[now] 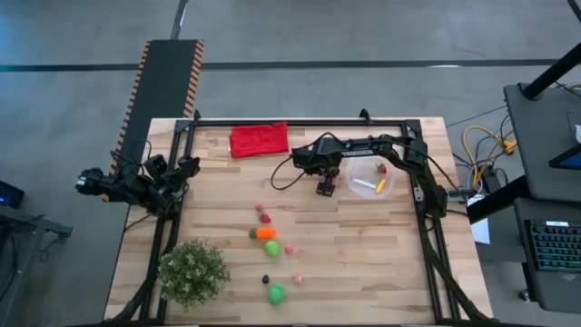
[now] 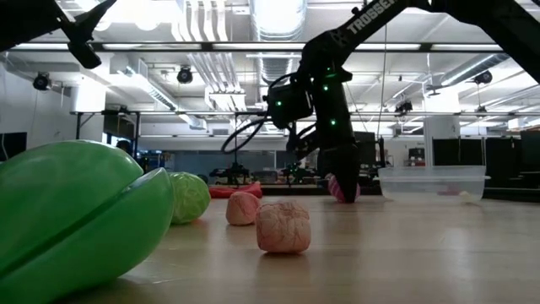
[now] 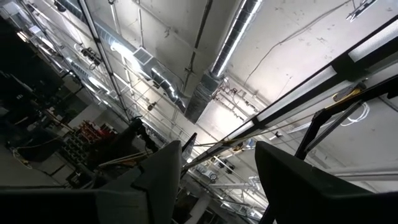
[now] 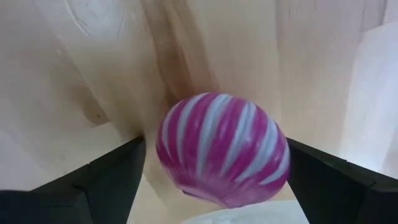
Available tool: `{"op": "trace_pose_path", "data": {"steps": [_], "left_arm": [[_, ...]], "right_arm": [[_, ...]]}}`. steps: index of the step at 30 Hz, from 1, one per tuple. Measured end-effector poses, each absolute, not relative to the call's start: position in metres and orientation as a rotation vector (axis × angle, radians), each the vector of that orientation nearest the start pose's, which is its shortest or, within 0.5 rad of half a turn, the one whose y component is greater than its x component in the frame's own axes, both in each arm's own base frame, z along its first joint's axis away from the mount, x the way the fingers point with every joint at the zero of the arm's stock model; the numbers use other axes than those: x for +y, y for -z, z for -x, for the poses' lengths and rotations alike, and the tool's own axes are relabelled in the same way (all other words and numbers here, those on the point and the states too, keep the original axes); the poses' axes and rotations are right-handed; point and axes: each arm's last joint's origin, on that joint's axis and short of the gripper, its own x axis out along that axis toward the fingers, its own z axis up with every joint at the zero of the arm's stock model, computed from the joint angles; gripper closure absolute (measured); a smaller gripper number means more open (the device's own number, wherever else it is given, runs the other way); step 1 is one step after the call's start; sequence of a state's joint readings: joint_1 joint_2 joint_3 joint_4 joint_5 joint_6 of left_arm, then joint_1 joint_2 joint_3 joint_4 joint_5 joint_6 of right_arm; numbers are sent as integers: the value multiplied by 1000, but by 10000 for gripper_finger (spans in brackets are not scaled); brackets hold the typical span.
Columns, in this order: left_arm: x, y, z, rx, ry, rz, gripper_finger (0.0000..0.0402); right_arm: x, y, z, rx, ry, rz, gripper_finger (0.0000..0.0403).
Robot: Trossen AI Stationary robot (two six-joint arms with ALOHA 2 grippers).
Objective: Pick and placing Produce into tupperware
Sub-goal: Put the red onion into the transparent container
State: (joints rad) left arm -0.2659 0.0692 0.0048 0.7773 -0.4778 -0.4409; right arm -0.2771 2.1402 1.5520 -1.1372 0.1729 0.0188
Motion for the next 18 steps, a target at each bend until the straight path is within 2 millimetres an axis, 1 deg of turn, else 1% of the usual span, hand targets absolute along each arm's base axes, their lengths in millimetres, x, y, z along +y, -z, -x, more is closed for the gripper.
{"op": "trace_pose_path", "data": {"steps": [7, 11, 18], "left_arm": [[-7, -227, -77, -705, -53, 683, 210], [-7, -227, -77, -706, -53, 683, 210], [-7, -227, -77, -705, -53, 682, 210]], "right_arm": [[-111, -148, -370, 1692, 356, -105, 83], [-110, -148, -371, 1682, 330, -142, 114], [-110, -150, -371, 1676, 329, -143, 164]]}}
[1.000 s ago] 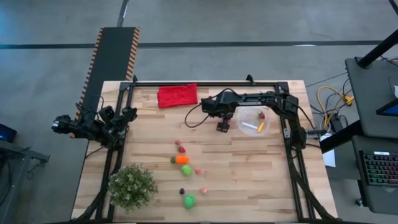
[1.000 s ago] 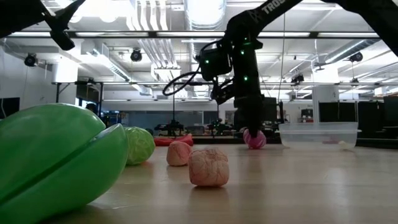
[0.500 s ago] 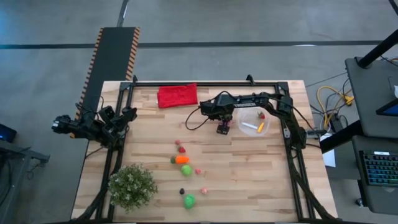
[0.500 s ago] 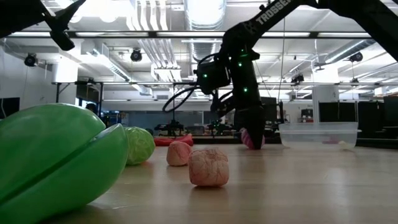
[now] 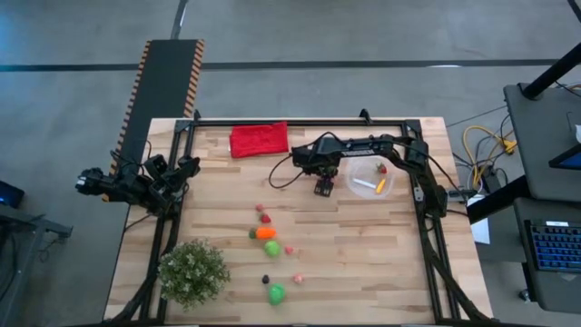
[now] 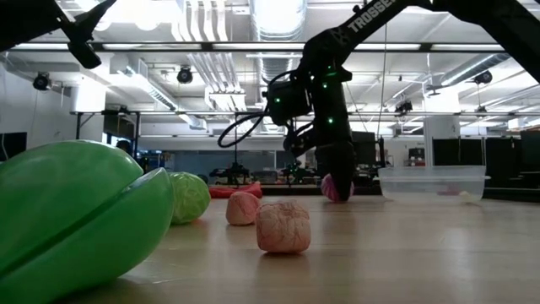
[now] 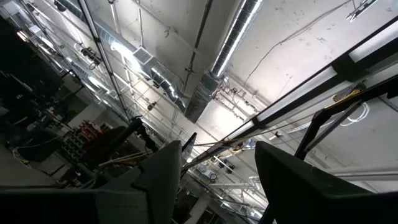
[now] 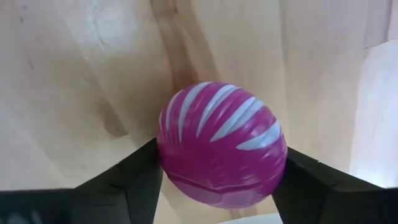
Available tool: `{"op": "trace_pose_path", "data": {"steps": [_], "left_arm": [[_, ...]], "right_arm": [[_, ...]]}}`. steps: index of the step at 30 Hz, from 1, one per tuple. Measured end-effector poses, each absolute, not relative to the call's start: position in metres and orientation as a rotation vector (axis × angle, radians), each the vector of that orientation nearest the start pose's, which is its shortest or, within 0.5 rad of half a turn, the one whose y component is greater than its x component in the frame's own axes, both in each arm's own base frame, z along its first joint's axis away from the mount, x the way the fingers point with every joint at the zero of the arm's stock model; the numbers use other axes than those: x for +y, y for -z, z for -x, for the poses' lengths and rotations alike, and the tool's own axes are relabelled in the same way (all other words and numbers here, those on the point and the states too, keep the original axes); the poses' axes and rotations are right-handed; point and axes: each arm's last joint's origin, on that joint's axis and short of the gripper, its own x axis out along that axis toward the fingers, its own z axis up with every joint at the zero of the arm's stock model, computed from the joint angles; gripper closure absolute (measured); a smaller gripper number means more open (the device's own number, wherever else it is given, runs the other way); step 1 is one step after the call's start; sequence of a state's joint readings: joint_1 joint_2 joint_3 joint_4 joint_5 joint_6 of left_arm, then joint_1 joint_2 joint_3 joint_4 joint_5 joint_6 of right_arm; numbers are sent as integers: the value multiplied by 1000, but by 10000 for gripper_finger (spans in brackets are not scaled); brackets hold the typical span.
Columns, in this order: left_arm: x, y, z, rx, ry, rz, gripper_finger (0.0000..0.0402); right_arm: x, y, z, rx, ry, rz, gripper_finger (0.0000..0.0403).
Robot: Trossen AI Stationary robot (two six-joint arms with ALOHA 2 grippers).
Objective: Pick and placing Produce into tupperware
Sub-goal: Put the red onion into the transparent container
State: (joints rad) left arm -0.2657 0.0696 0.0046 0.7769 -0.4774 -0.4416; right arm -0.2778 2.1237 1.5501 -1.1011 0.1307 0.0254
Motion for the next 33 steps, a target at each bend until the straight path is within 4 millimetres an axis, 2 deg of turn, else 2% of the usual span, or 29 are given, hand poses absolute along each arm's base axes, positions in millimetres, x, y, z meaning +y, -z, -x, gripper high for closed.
{"op": "trace_pose_path", "data": {"steps": [10, 17, 25, 33], "left_arm": [[-7, -227, -77, -705, -52, 682, 210], [-7, -227, -77, -705, -53, 682, 210], [-7, -227, -77, -704, -53, 682, 210], [-7, -227, -77, -705, -52, 682, 210]], "right_arm": [[-110, -152, -372, 1659, 343, -160, 151], [-110, -157, -371, 1637, 351, -164, 166], [-109, -159, -371, 1634, 349, -167, 159], [-108, -183, -366, 1569, 381, -194, 166]]}}
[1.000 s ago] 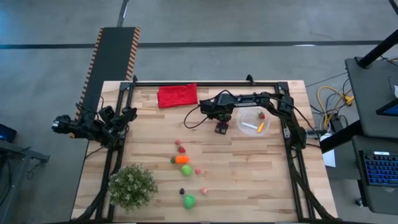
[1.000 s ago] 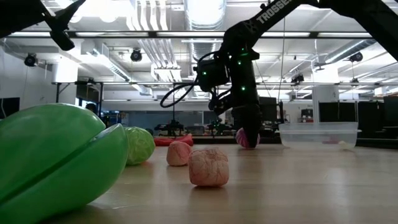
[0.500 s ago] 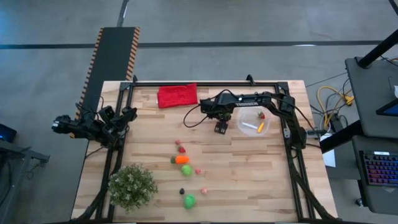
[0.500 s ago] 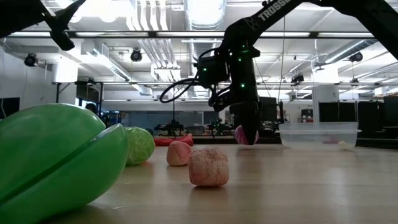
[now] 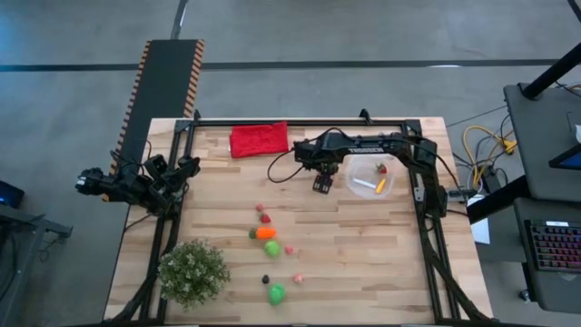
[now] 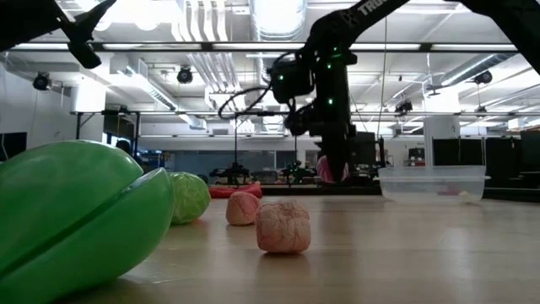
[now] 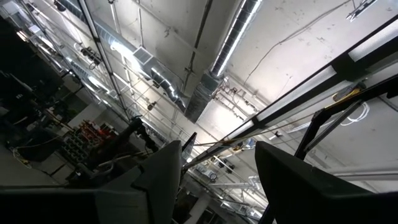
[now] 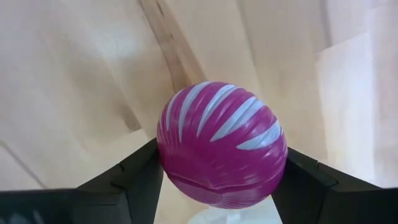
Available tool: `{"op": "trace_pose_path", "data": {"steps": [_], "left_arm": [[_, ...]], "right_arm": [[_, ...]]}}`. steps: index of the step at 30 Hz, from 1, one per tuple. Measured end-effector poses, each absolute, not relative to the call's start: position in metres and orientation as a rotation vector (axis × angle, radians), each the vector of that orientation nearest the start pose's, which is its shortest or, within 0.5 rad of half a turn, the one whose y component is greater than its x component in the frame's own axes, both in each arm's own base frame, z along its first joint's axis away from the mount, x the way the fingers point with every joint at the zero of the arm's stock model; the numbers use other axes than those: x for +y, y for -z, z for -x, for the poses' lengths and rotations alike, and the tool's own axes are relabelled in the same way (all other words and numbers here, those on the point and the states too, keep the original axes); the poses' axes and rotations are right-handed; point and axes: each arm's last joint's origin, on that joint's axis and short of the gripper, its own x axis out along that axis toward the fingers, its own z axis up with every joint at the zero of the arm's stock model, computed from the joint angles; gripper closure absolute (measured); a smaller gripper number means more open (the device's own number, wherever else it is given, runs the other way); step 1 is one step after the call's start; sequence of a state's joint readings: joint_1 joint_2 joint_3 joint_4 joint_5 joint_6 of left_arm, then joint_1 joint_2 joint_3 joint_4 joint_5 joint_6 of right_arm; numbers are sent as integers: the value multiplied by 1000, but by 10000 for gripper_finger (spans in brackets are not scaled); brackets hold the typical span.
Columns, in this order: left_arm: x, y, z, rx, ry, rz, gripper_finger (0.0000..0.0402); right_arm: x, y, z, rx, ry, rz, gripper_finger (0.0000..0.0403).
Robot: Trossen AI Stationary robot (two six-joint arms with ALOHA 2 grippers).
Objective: Pick and placing Produce into tupperware
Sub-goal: Put the red onion into the transparent container
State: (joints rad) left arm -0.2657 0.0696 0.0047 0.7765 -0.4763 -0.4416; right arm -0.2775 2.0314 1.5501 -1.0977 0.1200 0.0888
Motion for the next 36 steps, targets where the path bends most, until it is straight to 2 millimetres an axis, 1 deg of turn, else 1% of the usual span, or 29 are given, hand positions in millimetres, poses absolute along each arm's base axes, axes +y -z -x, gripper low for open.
{"op": "trace_pose_path", "data": {"steps": [7, 12, 19, 24, 29, 32, 34, 36], "left_arm": [[-7, -227, -77, -704, -52, 681, 210], [-7, -227, -77, -704, -52, 681, 210], [-7, -226, -77, -694, -52, 677, 210], [-8, -225, -78, -685, -55, 674, 210], [-8, -226, -78, -686, -55, 674, 210], [-7, -226, -78, -686, -55, 673, 210], [-7, -226, -78, -686, -56, 673, 210], [-7, -226, -78, -686, -56, 673, 210]], "right_arm": [[-105, -214, -357, 1483, 431, -234, 165], [-102, -234, -343, 1493, 477, -266, 166], [-97, -246, -322, 1607, 572, -289, 163], [-94, -255, -311, 1619, 634, -342, 167], [-90, -254, -289, 1705, 712, -392, 159], [-86, -252, -272, 1697, 739, -440, 161], [-83, -244, -260, 1688, 744, -503, 165], [-81, -236, -250, 1632, 742, -556, 166]]}}
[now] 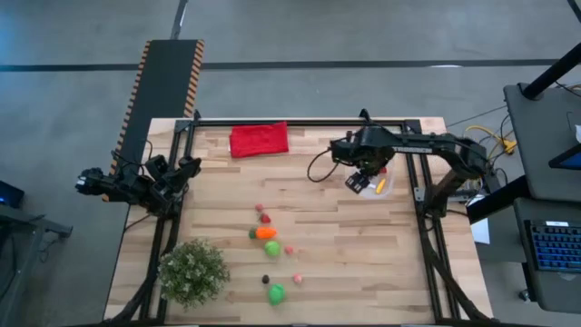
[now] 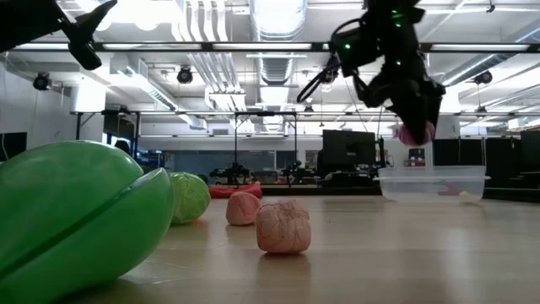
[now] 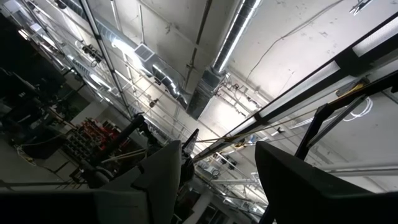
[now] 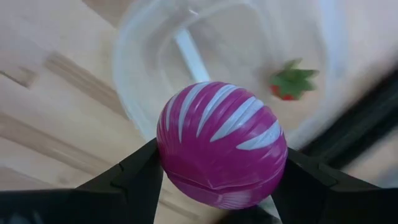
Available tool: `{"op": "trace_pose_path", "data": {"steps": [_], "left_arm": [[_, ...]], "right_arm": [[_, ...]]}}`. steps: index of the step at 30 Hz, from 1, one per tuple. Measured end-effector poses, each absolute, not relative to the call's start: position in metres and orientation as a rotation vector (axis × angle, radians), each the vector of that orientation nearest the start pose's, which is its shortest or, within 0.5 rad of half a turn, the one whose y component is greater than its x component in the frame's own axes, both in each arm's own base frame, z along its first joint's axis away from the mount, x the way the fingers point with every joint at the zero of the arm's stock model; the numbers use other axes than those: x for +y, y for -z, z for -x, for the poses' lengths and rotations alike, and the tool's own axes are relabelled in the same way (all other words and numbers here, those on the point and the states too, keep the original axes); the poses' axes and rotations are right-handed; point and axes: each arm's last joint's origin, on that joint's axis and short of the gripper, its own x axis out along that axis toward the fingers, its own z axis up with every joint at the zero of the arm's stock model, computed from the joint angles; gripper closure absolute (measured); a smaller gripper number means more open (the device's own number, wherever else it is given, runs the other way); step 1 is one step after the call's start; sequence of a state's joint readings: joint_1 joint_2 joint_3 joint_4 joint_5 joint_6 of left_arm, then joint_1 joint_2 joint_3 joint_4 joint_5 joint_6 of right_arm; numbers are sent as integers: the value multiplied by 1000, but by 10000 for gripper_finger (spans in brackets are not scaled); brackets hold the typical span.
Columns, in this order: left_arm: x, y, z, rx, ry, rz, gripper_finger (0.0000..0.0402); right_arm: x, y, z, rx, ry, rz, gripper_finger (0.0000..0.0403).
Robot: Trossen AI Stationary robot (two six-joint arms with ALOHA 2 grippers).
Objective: Pick and placing Produce into tupperware
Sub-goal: Put the red onion into the transparent container
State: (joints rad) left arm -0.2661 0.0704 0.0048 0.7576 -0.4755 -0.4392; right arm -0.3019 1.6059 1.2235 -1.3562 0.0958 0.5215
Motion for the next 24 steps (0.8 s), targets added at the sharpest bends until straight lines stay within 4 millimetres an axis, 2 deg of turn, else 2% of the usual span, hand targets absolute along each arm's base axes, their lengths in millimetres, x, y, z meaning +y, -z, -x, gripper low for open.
{"op": "trace_pose_path", "data": {"steps": [5, 12, 16, 24], "left_arm": [[-7, -226, -78, -687, -57, 674, 210], [-7, -225, -78, -686, -57, 674, 210], [-7, -226, -78, -686, -57, 674, 210], [-7, -225, -78, -686, -58, 674, 210]], "right_arm": [[-82, -219, -231, 1541, 793, -677, 161], [-92, -185, -204, 1601, 888, -777, 163], [-92, -173, -202, 1571, 864, -816, 158], [-93, -170, -202, 1553, 871, -803, 153]]}}
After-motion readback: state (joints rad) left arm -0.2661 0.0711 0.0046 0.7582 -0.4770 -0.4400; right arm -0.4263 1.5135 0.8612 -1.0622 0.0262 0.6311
